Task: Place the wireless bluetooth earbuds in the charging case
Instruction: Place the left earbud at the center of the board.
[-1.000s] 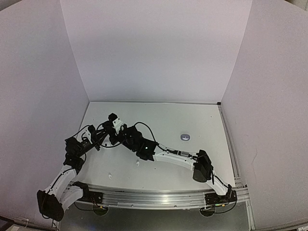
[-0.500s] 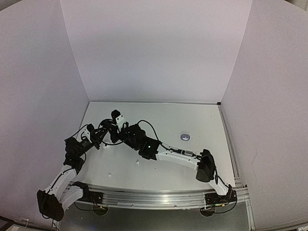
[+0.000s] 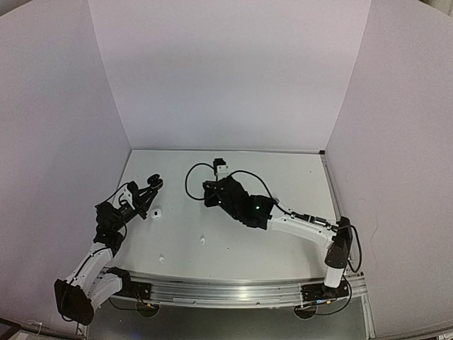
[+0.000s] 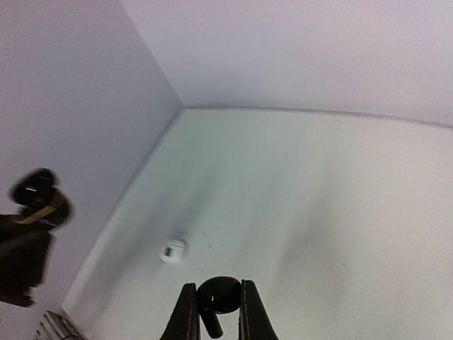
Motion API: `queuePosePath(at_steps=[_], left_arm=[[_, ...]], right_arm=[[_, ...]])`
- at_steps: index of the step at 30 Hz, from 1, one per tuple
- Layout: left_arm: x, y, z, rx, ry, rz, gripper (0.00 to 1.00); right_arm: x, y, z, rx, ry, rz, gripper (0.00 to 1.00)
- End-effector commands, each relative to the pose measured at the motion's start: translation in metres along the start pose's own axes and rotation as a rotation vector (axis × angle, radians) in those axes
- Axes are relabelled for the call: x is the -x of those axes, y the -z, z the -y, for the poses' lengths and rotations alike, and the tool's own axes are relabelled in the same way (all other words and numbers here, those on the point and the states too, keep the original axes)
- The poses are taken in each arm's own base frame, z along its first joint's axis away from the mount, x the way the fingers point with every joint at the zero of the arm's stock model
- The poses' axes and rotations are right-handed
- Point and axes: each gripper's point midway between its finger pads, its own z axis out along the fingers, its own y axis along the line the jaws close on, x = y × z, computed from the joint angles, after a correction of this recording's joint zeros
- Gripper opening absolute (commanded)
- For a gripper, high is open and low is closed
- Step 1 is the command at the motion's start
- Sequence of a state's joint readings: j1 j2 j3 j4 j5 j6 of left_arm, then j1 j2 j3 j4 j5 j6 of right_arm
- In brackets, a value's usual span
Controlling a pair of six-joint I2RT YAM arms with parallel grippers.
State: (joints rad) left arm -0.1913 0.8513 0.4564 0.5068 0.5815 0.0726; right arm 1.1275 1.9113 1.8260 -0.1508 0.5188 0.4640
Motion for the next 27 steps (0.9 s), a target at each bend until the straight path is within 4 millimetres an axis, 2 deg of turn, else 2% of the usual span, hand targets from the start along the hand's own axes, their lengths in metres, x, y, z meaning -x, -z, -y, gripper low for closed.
queuePosePath(at_steps=[1,2,6,8,10,14,17,20,27], left_arm=[[0.027,0.000,-0.003,0.013,-0.029,0.072,0.00],[0.027,0.000,-0.003,0.012,-0.030,0.072,0.00],[0.026,0.000,-0.002,0.005,-0.027,0.069,0.00],[0.027,0.000,-0.002,0.003,-0.026,0.070,0.00],[0.028,0.000,-0.001,0.001,-0.026,0.071,0.00],[0.029,0.000,-0.001,0.001,-0.023,0.071,0.00],[0.029,0.000,-0.001,0.002,-0.022,0.071,0.00],[0.030,0.000,-0.001,0.000,-0.023,0.072,0.00],[0.030,0.001,-0.002,0.007,-0.021,0.071,0.00]], right_arm=[[-0.115,0.035,0.132,-0.458,-0.151,-0.405,0.00],[-0.140,0.046,0.149,-0.520,-0.168,-0.489,0.00],[-0.218,0.073,0.178,-0.636,-0.253,-0.734,0.00],[-0.251,0.082,0.185,-0.667,-0.307,-0.842,0.00],[-0.275,0.088,0.185,-0.679,-0.347,-0.931,0.00],[-0.303,0.093,0.191,-0.721,-0.376,-1.008,0.00],[-0.314,0.096,0.196,-0.741,-0.388,-1.043,0.00],[-0.322,0.097,0.196,-0.739,-0.395,-1.073,0.01],[-0.330,0.100,0.195,-0.740,-0.422,-1.111,0.12]])
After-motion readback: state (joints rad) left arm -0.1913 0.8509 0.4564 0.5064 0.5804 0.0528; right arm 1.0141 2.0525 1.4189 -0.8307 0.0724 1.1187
